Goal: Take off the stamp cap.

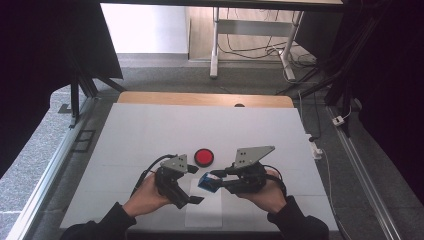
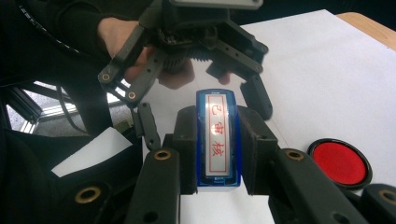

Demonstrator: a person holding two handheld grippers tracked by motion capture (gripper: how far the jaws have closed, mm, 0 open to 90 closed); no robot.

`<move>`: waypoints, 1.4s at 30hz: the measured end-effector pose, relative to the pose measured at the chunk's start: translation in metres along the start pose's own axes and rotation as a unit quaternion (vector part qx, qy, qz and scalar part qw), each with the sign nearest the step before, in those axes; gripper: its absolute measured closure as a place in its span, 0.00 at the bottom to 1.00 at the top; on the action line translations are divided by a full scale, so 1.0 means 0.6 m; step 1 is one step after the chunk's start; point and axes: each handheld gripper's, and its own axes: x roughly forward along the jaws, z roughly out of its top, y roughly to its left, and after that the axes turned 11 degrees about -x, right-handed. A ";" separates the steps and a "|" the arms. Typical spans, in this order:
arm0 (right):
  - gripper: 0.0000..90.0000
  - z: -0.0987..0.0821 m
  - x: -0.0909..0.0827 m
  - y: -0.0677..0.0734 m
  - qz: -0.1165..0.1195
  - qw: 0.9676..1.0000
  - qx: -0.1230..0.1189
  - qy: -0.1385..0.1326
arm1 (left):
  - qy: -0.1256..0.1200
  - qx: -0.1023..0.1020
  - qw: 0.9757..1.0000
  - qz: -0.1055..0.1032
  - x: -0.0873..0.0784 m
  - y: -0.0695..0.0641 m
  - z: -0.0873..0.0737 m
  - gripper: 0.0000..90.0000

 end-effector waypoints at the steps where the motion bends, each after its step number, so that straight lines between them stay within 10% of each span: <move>1: 0.79 0.000 0.000 0.000 0.001 1.000 0.000 0.000 | 0.000 0.000 1.000 -0.003 0.003 0.000 0.002 0.00; 17: 0.79 0.002 0.005 0.005 0.012 1.000 -0.008 0.000 | 0.018 0.038 0.999 -0.031 0.033 0.006 0.018 0.04; 29: 0.79 0.001 0.003 0.005 0.015 1.000 -0.008 -0.003 | -0.007 0.067 0.995 -0.072 0.007 0.011 0.008 0.48; 42: 0.79 0.001 0.001 0.005 0.018 1.000 -0.010 -0.006 | -0.015 0.071 0.993 -0.094 0.005 0.011 0.005 0.67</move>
